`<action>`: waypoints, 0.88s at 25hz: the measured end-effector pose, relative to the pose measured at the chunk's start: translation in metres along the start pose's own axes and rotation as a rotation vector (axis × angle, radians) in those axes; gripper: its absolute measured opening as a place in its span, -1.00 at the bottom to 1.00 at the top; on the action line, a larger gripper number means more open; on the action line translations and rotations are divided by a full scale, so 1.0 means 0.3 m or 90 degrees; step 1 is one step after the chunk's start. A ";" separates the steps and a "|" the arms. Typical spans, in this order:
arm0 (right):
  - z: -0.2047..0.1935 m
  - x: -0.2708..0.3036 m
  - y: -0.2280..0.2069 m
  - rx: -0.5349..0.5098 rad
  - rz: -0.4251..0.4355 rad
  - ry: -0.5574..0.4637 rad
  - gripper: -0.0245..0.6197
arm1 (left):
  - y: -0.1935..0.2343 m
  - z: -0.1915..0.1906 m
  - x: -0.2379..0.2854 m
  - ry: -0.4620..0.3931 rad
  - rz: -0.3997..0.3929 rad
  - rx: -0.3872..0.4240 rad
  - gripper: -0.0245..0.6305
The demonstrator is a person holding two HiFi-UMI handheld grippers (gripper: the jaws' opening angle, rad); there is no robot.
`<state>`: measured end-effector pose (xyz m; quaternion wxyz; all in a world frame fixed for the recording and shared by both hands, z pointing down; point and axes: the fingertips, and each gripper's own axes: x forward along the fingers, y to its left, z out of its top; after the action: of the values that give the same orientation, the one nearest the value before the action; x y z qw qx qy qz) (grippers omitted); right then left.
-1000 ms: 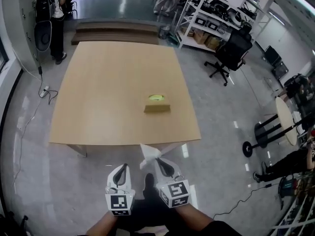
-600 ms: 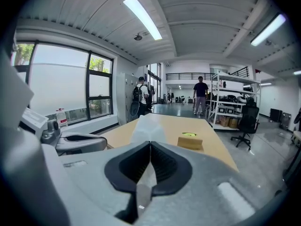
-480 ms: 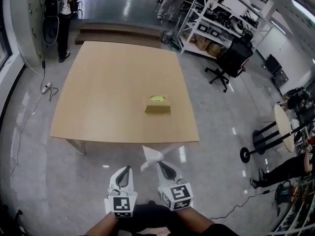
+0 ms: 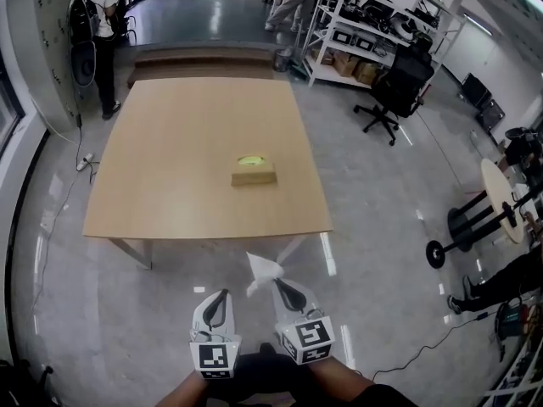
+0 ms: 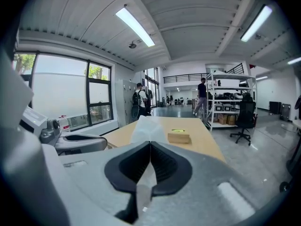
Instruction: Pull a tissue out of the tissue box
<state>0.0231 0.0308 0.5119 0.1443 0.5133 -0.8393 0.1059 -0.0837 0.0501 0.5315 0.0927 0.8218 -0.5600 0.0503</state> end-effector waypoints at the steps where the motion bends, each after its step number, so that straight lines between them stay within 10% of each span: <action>1: -0.005 -0.021 -0.016 -0.001 0.005 -0.003 -0.93 | -0.029 0.002 -0.003 -0.002 0.004 0.002 -0.87; 22: -0.184 -0.359 -0.079 0.007 0.110 -0.022 -0.93 | -0.350 -0.082 -0.193 0.007 0.100 0.042 -0.87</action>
<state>0.0982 0.1277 0.5264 0.1171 0.4416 -0.8822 0.1135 -0.0069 0.1452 0.5347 0.0639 0.7774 -0.6205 0.0803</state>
